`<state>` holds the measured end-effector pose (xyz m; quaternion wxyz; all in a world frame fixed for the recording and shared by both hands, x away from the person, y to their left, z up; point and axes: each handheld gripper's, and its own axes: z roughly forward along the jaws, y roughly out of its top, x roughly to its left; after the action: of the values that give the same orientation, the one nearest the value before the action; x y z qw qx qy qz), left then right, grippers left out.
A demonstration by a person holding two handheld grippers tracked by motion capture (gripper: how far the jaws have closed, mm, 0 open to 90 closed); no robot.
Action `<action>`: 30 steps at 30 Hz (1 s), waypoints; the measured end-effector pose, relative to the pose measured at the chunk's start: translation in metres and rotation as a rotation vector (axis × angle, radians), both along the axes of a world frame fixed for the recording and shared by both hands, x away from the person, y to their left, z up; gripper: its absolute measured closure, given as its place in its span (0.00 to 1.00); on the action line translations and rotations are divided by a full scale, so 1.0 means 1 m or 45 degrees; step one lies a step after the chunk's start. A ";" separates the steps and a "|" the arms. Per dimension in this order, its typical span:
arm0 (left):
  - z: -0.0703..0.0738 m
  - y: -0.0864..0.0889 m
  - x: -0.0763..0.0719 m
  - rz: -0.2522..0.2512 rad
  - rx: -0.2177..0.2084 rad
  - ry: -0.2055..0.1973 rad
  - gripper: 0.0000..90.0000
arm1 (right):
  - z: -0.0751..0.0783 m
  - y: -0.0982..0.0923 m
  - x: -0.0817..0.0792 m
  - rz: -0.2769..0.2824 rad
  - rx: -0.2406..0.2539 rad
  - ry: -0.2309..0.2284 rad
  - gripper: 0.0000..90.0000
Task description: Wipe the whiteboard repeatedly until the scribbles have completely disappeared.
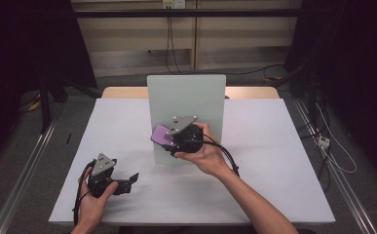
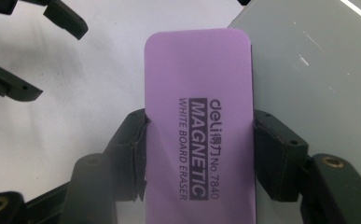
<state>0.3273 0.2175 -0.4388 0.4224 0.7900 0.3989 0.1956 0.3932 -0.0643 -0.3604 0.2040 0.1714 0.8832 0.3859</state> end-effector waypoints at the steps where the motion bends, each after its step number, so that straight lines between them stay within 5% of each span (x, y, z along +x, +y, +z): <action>1: 0.000 0.000 0.000 -0.001 0.002 0.001 0.06 | 0.000 0.000 0.000 0.002 -0.007 0.000 0.47; 8: 0.001 0.002 0.000 -0.006 0.005 -0.004 0.06 | 0.004 -0.002 0.000 -0.010 -0.001 -0.018 0.47; 22: 0.002 0.001 -0.001 -0.014 0.010 -0.012 0.06 | 0.039 -0.021 0.010 -0.086 0.087 -0.084 0.47; 30: 0.001 0.001 0.000 -0.012 0.019 -0.014 0.06 | 0.026 -0.015 0.006 -0.060 0.069 -0.075 0.47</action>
<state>0.3269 0.2181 -0.4373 0.4197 0.7939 0.3913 0.2010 0.3995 -0.0797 -0.3343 0.2342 0.1862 0.8617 0.4098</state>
